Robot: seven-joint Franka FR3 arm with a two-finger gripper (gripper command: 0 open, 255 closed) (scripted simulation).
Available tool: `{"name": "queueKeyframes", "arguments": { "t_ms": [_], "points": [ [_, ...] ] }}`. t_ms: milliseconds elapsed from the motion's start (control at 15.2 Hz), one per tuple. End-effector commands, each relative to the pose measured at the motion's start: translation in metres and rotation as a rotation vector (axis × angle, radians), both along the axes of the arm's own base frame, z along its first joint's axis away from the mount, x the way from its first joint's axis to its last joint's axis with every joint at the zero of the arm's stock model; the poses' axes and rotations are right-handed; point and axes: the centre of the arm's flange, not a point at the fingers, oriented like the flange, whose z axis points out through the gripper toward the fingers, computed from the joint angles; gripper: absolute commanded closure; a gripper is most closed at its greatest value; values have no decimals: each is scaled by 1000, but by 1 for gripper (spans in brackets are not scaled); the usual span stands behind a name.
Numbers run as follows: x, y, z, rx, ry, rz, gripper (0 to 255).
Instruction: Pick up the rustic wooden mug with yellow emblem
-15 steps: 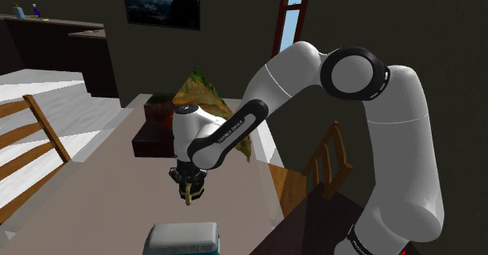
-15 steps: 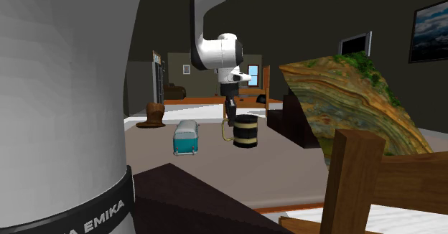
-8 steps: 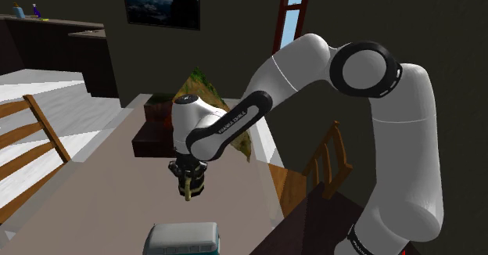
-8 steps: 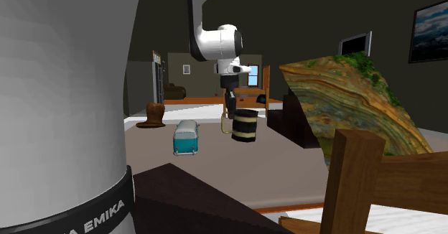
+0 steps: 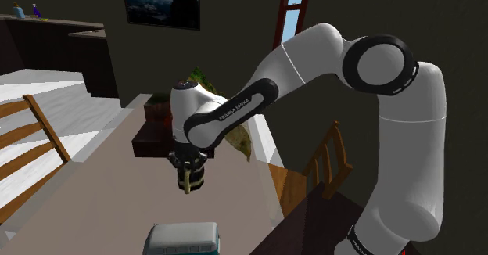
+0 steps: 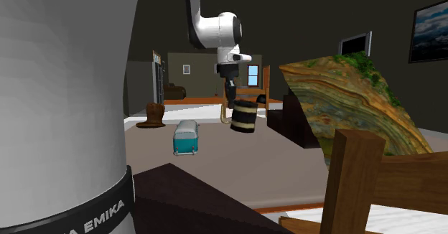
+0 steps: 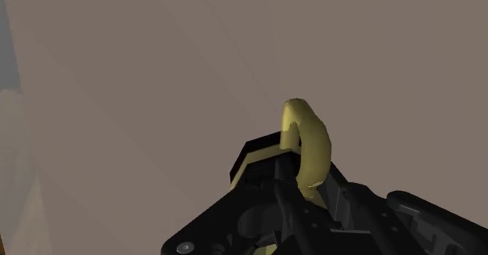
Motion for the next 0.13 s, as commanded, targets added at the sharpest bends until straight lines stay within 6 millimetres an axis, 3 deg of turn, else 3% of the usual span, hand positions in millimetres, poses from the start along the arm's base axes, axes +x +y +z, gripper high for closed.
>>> {"name": "queueKeyframes", "arguments": {
  "t_ms": [0,66],
  "points": [
    [0,-1,6,0,-1,0,255],
    [0,-1,6,0,-1,0,255]
  ]
}}
